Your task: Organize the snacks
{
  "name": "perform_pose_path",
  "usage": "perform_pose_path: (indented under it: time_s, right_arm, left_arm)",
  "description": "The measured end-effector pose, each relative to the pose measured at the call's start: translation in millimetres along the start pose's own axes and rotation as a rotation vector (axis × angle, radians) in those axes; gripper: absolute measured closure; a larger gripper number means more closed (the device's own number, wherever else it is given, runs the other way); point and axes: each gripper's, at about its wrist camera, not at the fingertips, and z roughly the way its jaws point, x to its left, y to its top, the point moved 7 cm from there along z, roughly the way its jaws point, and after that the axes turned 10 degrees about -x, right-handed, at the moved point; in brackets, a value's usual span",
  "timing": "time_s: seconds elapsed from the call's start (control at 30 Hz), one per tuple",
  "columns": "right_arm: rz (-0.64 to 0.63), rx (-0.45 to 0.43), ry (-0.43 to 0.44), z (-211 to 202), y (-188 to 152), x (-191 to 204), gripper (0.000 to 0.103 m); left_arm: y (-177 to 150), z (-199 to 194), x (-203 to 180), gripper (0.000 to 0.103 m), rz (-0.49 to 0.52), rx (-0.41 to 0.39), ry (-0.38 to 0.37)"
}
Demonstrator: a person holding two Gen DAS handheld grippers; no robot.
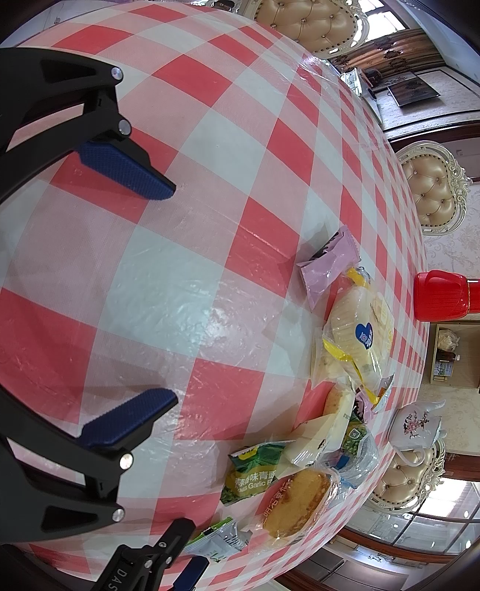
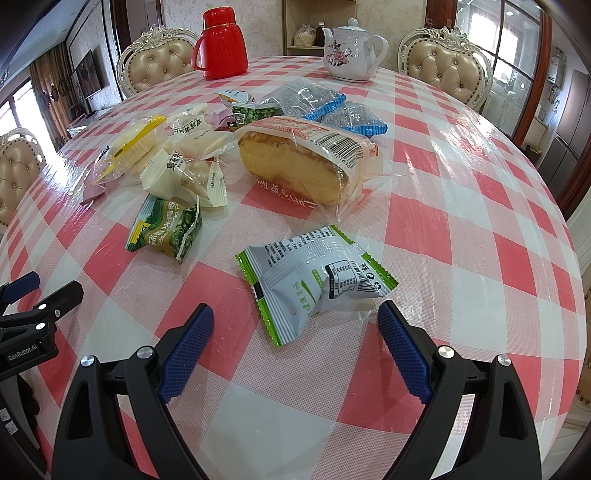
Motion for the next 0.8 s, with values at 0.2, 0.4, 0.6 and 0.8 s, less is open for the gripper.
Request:
perform_pose_path:
  time_s: [0.2, 0.4, 0.6, 0.8]
  right_arm:
    - [0.000, 0.000, 0.000, 0.0, 0.0, 0.0, 0.016]
    - [0.000, 0.000, 0.000, 0.0, 0.0, 0.0, 0.016]
    - [0.000, 0.000, 0.000, -0.2, -0.4, -0.1, 0.016]
    - [-0.002, 0.005, 0.004, -1.2, -1.8, -0.3, 0.016]
  left_arm:
    - [0.0, 0.0, 0.0, 0.001, 0.000, 0.000, 0.000]
    - [0.0, 0.0, 0.0, 0.001, 0.001, 0.000, 0.001]
    - [-0.1, 0.0, 0.1, 0.001, 0.000, 0.000, 0.001]
    - [1.2, 1.3, 0.8, 0.001, 0.016, 0.022, -0.017]
